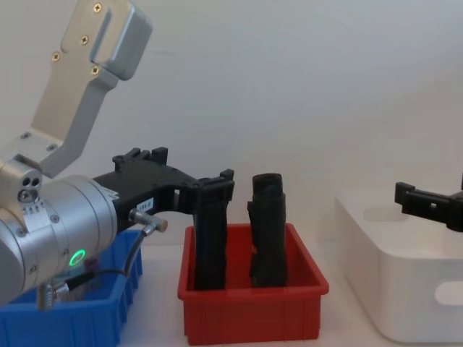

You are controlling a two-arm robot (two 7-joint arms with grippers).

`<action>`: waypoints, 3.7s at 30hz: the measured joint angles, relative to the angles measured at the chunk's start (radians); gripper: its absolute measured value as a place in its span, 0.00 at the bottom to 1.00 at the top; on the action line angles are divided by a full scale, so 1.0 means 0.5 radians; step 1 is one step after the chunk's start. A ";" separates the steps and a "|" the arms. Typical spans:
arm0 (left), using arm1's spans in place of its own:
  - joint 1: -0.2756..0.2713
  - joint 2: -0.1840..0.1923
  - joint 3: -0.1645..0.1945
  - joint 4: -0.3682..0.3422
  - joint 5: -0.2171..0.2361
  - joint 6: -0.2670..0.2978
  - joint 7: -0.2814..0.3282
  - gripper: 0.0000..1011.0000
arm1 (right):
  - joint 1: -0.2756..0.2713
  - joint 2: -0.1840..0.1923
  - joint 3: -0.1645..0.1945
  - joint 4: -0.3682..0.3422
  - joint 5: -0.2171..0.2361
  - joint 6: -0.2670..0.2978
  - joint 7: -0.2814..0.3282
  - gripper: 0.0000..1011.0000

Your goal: Pick the cotton swabs from the blue box and place them into the white box.

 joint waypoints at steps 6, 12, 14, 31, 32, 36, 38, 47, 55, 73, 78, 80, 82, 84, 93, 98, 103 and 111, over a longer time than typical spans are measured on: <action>0.000 0.000 0.000 0.000 0.000 0.000 0.000 0.99 | 0.000 0.000 0.000 0.000 0.000 0.000 0.000 0.99; 0.000 0.000 0.000 0.000 0.000 0.000 0.000 0.99 | 0.000 0.000 0.000 0.000 0.000 0.000 0.000 0.99; 0.000 0.000 0.000 0.000 0.000 0.000 0.000 0.99 | 0.000 0.000 0.000 0.000 0.000 0.000 0.000 0.99; 0.002 0.001 -0.010 -0.004 -0.001 0.034 0.015 0.99 | 0.000 0.000 0.000 0.000 0.000 0.000 0.000 0.99; 0.003 0.003 -0.016 -0.004 -0.004 0.044 0.023 0.99 | 0.000 0.000 0.000 0.000 0.000 0.000 0.000 0.99; 0.003 0.014 -0.035 -0.004 -0.027 0.072 0.044 0.99 | 0.000 0.000 0.000 0.000 0.000 0.000 0.000 0.99; 0.003 0.022 -0.050 0.000 -0.048 0.092 0.055 0.99 | 0.000 0.000 0.000 0.000 0.000 0.000 0.000 0.99; -0.033 0.051 -0.121 0.068 -0.141 0.189 0.053 0.99 | 0.000 0.000 0.000 0.000 0.000 0.000 0.000 0.99; -0.104 0.057 -0.178 0.191 -0.208 0.272 -0.029 0.99 | 0.000 0.000 0.000 0.000 0.000 0.000 0.000 0.99; -0.331 0.027 -0.294 0.642 -0.307 0.352 -0.205 0.99 | 0.000 0.000 0.000 0.000 0.000 0.000 0.000 0.99; -0.372 0.020 -0.312 0.733 -0.307 0.367 -0.219 0.99 | 0.000 0.000 0.000 0.000 0.000 0.000 0.000 0.99; -0.383 0.018 -0.317 0.758 -0.306 0.372 -0.222 0.99 | 0.000 0.000 0.000 0.000 0.000 0.000 0.000 0.99; -0.399 0.016 -0.323 0.792 -0.301 0.381 -0.226 0.99 | 0.000 0.000 0.000 0.000 0.000 0.000 0.000 0.99; -0.413 0.013 -0.328 0.827 -0.295 0.390 -0.230 0.99 | 0.000 0.000 0.000 0.000 0.000 0.000 0.000 0.99; -0.451 0.005 -0.342 0.934 -0.276 0.425 -0.236 0.99 | 0.000 0.000 0.000 0.000 0.000 0.000 0.000 0.99; -0.463 0.001 -0.347 0.975 -0.270 0.437 -0.239 0.99 | 0.000 0.000 0.000 0.000 0.000 0.000 0.000 0.99; -0.474 -0.003 -0.352 1.014 -0.268 0.444 -0.248 0.99 | 0.000 0.000 0.000 0.000 0.000 0.000 0.000 0.99; -0.497 -0.014 -0.355 1.079 -0.270 0.444 -0.283 0.99 | 0.000 0.000 0.000 0.000 0.000 0.000 0.000 0.99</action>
